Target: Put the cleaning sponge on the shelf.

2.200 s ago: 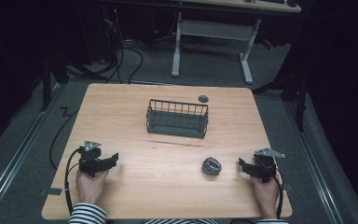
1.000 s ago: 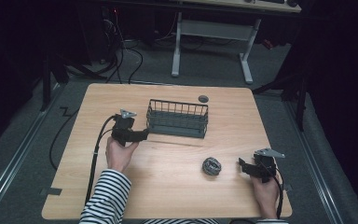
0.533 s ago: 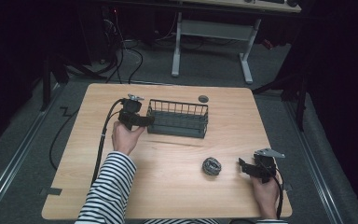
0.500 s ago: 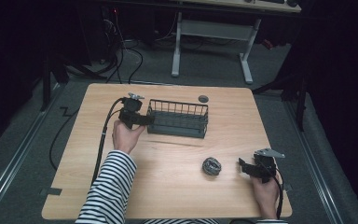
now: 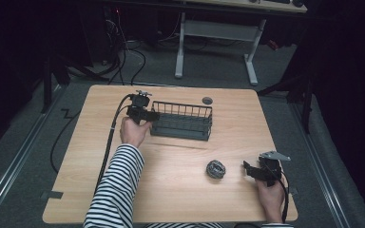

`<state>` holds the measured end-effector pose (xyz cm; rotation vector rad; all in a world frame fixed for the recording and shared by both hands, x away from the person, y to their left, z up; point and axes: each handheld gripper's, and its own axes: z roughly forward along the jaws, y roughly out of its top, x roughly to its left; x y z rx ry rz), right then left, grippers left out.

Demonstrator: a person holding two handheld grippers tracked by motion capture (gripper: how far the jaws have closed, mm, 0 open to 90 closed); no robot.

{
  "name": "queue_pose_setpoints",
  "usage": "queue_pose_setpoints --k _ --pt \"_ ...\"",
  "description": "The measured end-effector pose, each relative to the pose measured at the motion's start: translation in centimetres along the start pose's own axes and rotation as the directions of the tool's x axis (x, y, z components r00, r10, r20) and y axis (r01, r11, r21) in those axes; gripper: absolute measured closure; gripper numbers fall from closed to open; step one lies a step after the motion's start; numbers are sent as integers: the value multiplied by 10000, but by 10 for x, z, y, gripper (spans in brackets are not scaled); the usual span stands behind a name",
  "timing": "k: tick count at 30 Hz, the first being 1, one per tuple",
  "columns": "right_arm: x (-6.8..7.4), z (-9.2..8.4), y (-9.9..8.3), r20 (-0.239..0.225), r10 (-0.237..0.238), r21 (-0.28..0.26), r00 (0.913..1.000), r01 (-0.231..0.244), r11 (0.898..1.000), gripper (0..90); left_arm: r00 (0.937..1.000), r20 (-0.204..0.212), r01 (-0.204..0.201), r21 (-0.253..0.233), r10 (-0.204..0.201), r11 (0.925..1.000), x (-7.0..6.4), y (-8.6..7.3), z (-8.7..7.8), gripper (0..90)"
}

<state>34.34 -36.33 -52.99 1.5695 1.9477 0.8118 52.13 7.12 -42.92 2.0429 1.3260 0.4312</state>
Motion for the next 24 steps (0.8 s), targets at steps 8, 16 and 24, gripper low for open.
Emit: queue_pose_setpoints --k 8,16,24 --pt "0 0 0 0 0 0 10000 0 10000 296 9999 117 -73 165 71 9998 1 -2 6 508" --pt "0 0 0 5 -4 -2 10000 4 10000 295 9989 473 -49 152 42 9999 3 -3 5 601" --pt "0 0 0 5 1 -4 10000 -1 10000 295 9984 390 -424 146 418 9990 1 -6 2 653"
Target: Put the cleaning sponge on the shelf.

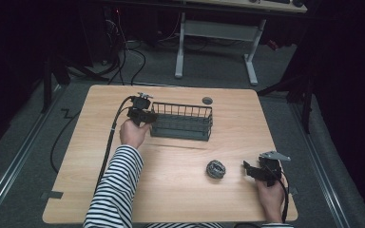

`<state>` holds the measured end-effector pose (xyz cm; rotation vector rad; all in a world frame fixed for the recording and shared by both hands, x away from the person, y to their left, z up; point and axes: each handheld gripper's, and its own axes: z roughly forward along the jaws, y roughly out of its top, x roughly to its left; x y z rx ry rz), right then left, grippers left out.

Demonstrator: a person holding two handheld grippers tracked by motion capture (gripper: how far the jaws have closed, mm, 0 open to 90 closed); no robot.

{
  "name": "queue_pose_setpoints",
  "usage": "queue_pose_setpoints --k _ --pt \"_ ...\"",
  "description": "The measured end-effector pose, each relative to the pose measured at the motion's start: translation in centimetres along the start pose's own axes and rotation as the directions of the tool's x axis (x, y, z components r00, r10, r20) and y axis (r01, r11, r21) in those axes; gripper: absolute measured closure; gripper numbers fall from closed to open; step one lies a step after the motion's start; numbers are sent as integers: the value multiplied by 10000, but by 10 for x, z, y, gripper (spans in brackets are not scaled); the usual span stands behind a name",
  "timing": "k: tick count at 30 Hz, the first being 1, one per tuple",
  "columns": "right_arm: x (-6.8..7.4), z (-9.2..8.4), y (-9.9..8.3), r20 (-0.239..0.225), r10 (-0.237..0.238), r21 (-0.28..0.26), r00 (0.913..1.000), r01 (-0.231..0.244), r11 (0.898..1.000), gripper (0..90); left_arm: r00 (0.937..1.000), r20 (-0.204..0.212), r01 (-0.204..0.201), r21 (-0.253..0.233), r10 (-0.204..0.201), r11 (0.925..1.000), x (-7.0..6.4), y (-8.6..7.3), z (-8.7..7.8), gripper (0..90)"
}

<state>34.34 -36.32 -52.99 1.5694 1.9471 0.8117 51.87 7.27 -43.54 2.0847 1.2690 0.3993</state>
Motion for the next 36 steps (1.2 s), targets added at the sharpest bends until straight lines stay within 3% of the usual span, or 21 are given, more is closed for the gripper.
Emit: queue_pose_setpoints --k 19,36 --pt "0 0 0 10 -3 -1 10000 3 10000 296 9980 336 -535 251 527 9982 -3 -17 -9 687" --pt "0 0 0 8 8 1 10000 -8 10000 296 9962 603 -615 -284 632 9977 -6 -46 -34 688"
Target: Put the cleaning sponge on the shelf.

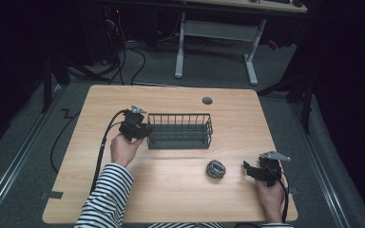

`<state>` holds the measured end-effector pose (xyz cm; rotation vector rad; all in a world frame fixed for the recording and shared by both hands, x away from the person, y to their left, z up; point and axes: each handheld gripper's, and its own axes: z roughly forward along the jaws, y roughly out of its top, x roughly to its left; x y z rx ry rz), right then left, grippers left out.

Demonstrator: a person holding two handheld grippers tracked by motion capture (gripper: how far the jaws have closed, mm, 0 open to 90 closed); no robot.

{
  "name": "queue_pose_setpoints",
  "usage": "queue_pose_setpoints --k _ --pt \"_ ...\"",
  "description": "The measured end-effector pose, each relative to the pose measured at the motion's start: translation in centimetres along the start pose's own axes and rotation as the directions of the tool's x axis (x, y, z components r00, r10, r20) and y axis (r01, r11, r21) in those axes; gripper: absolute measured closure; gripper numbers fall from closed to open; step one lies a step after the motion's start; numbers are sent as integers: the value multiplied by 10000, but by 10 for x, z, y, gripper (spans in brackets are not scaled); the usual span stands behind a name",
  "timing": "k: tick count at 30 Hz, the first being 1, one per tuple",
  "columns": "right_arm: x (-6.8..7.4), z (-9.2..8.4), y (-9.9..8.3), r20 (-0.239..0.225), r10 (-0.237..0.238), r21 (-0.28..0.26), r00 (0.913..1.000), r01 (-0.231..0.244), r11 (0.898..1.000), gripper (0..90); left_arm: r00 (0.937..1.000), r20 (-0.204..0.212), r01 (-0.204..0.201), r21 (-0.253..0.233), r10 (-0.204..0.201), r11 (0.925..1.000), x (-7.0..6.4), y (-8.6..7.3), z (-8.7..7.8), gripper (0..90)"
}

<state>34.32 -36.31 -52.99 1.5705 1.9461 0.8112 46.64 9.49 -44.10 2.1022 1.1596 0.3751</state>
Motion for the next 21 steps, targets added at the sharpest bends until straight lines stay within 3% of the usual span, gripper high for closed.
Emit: queue_pose_setpoints --k 21 --pt "0 0 0 4 0 1 10000 0 10000 295 9999 -102 132 -497 -138 9987 -3 -53 -46 681"
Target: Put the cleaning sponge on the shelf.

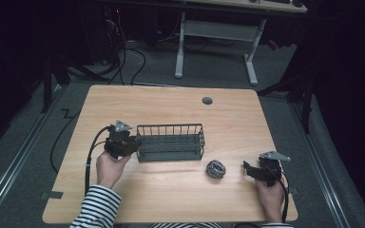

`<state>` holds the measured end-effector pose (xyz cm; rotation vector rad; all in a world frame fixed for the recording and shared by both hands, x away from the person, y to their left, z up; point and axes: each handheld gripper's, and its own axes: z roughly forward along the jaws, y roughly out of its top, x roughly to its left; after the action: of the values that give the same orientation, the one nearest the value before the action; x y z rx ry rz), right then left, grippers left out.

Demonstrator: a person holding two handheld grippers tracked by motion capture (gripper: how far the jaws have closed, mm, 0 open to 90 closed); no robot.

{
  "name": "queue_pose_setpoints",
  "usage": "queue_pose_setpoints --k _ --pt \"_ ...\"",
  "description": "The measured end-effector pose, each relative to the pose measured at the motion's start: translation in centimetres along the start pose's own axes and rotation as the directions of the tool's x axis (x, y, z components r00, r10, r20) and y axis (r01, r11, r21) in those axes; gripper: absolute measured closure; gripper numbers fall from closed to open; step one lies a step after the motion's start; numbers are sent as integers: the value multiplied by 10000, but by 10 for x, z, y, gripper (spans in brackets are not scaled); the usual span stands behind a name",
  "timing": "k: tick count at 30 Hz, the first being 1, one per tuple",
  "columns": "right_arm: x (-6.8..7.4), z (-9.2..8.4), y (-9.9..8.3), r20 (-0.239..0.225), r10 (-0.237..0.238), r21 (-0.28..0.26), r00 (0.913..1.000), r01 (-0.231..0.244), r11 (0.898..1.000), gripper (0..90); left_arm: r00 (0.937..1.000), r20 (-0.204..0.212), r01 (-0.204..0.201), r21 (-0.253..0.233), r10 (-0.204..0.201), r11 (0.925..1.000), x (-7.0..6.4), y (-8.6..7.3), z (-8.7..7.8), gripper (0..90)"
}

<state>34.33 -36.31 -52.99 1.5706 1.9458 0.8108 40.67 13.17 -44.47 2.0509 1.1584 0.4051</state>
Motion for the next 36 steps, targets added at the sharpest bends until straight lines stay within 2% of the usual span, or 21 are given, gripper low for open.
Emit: queue_pose_setpoints --k 5,13,16,17,18,19,22,29,36 --pt "0 0 0 2 -4 -3 10000 4 10000 295 9998 -204 -79 -115 77 9999 -3 -7 -9 691" --pt "0 0 0 -6 5 0 10000 -5 10000 295 9999 -133 85 -184 -88 9998 -1 -9 -9 676" --pt "0 0 0 -4 3 0 10000 -3 10000 295 9997 -97 201 -242 -203 9995 1 -9 -10 583" --pt "0 0 0 -4 3 0 10000 -3 10000 295 9997 -94 220 -289 -222 9993 1 -9 -12 583" --pt "0 0 0 -6 4 -1 10000 -4 10000 295 9997 -108 234 -379 -238 9990 1 -9 -14 502" --pt "0 0 0 -6 4 -1 10000 -4 10000 295 9996 -114 253 -440 -259 9987 1 -9 -15 502" --pt "0 0 0 -6 2 -1 10000 -2 10000 295 9994 -103 334 -707 -342 9969 4 -10 -22 416" --pt "0 0 0 -7 6 -2 10000 -6 10000 295 9981 -123 588 -1231 -607 9907 12 -20 -43 382" --pt "0 0 0 -6 5 -2 10000 -5 10000 295 9929 -321 1067 -1781 -1141 9782 26 -42 -65 382"
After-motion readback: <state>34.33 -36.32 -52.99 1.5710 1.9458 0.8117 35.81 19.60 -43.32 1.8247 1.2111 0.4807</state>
